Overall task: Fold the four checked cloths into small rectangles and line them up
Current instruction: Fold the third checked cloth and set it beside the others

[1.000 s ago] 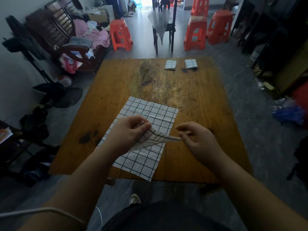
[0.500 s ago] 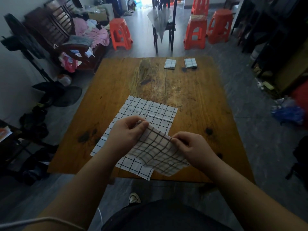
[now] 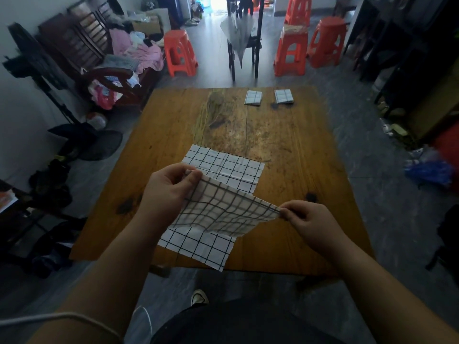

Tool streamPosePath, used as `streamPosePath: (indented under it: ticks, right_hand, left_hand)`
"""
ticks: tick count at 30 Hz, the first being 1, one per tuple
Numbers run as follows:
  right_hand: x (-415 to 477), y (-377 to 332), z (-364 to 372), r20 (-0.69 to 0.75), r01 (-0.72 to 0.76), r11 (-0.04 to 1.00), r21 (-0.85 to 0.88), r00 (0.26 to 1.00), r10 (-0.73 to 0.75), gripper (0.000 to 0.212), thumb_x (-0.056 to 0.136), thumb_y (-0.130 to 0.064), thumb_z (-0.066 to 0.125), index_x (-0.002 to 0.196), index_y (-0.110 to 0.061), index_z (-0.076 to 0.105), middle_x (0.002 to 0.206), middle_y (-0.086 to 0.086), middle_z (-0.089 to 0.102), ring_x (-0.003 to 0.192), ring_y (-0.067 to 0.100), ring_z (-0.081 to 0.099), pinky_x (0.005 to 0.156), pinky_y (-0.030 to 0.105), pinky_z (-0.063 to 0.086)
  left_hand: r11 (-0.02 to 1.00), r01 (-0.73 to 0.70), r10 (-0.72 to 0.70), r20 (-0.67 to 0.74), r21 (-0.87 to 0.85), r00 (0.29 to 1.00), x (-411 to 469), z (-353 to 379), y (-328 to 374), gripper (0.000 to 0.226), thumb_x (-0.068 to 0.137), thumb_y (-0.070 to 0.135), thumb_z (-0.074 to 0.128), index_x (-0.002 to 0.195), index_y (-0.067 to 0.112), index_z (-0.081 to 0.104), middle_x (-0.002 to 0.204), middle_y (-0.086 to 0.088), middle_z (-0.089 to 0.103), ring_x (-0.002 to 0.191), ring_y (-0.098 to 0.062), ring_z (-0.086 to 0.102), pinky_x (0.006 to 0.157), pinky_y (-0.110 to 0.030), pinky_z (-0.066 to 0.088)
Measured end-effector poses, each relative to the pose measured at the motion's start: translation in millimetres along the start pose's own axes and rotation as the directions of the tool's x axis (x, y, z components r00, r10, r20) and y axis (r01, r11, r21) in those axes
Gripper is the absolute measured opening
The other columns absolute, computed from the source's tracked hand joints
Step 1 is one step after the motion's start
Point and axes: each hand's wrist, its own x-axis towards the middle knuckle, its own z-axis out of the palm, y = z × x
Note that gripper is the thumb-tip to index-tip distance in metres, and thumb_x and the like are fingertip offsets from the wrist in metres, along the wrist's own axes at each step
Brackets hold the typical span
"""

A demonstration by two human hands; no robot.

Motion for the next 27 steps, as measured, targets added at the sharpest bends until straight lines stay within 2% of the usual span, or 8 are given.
streamPosePath:
  ticks: [4,7,11,15,19,23,25,27]
  right_hand:
    - [5,-5,-1,0.024,0.035,0.989,-0.141,0.999,-0.032,0.023,0.096,-0.032,0.062,0.115,-0.044,0.063,0.128,-0.026,0.056,0.123,-0.004,0.047,0.102,0.029,0.042]
    - [7,-17,4,0.068,0.104,0.990,-0.090,0.993,-0.098,0.041,0.093,-0.033,0.065,0.132,-0.043,0.056,0.142,-0.026,0.046,0.135,-0.004,0.036,0.107,0.029,0.035]
    - [9,-36,14,0.143,0.133,0.985,0.113,0.979,-0.148,0.026,0.093,-0.025,0.065,0.118,-0.032,0.067,0.118,-0.015,0.067,0.113,0.001,0.061,0.092,0.030,0.057]
    - [7,-46,21,0.143,0.126,0.985,0.120,0.979,-0.143,0.009,0.096,-0.023,0.062,0.097,-0.026,0.071,0.094,-0.007,0.072,0.090,0.004,0.067,0.082,0.038,0.061]
    - [4,-50,22,0.154,0.083,0.976,0.199,0.981,-0.115,0.011,0.097,-0.021,0.062,0.095,-0.021,0.073,0.091,-0.003,0.073,0.086,0.007,0.068,0.079,0.035,0.061]
    - [3,-53,18,0.167,0.039,0.958,0.285,0.982,-0.090,0.012,0.097,-0.020,0.062,0.095,-0.020,0.074,0.090,-0.003,0.073,0.084,0.009,0.069,0.072,0.025,0.057]
    - [3,-52,15,0.151,0.013,0.946,0.323,0.986,-0.066,0.013,0.098,-0.019,0.061,0.098,-0.018,0.074,0.091,-0.001,0.072,0.083,0.009,0.068,0.070,0.022,0.056]
    - [3,-51,12,0.122,-0.003,0.935,0.355,0.992,-0.044,0.013,0.098,-0.019,0.060,0.099,-0.019,0.073,0.093,-0.002,0.071,0.083,0.006,0.065,0.068,0.017,0.053]
  left_hand:
    - [0.994,-0.061,0.049,0.126,0.095,0.991,0,4,8,0.012,0.094,0.021,0.061,0.089,0.018,0.071,0.086,-0.001,0.068,0.070,0.001,0.063,0.059,-0.015,0.052]
    - [0.977,-0.122,0.085,0.202,0.175,0.976,1,9,12,0.012,0.093,0.023,0.063,0.086,0.025,0.072,0.086,0.002,0.069,0.081,-0.009,0.065,0.069,-0.026,0.056]
    - [0.975,-0.136,0.099,0.208,0.176,0.973,4,12,14,0.012,0.092,0.026,0.064,0.085,0.029,0.072,0.087,0.006,0.070,0.087,-0.015,0.065,0.080,-0.038,0.056]
    - [0.968,-0.161,0.128,0.174,0.194,0.977,8,10,15,0.012,0.093,0.026,0.063,0.085,0.030,0.071,0.085,0.007,0.069,0.082,-0.006,0.063,0.076,-0.031,0.054]
    - [0.964,-0.132,0.099,0.148,0.230,0.984,14,13,7,0.011,0.094,0.027,0.062,0.104,0.027,0.067,0.102,0.003,0.067,0.091,-0.010,0.063,0.076,-0.028,0.057]
    - [0.944,-0.131,0.110,0.087,0.303,0.990,12,18,-7,0.062,0.085,0.052,0.063,0.140,0.034,0.042,0.131,0.015,0.051,0.119,-0.007,0.050,0.097,-0.034,0.044]
    - [0.927,-0.161,0.124,0.128,0.339,0.984,7,20,-10,0.065,0.084,0.056,0.061,0.142,0.032,0.042,0.133,0.019,0.049,0.123,-0.006,0.046,0.102,-0.035,0.041]
    - [0.921,-0.174,0.081,0.266,0.348,0.961,2,21,-12,0.054,0.087,0.055,0.057,0.135,0.032,0.050,0.129,0.022,0.053,0.122,-0.005,0.050,0.102,-0.033,0.045]
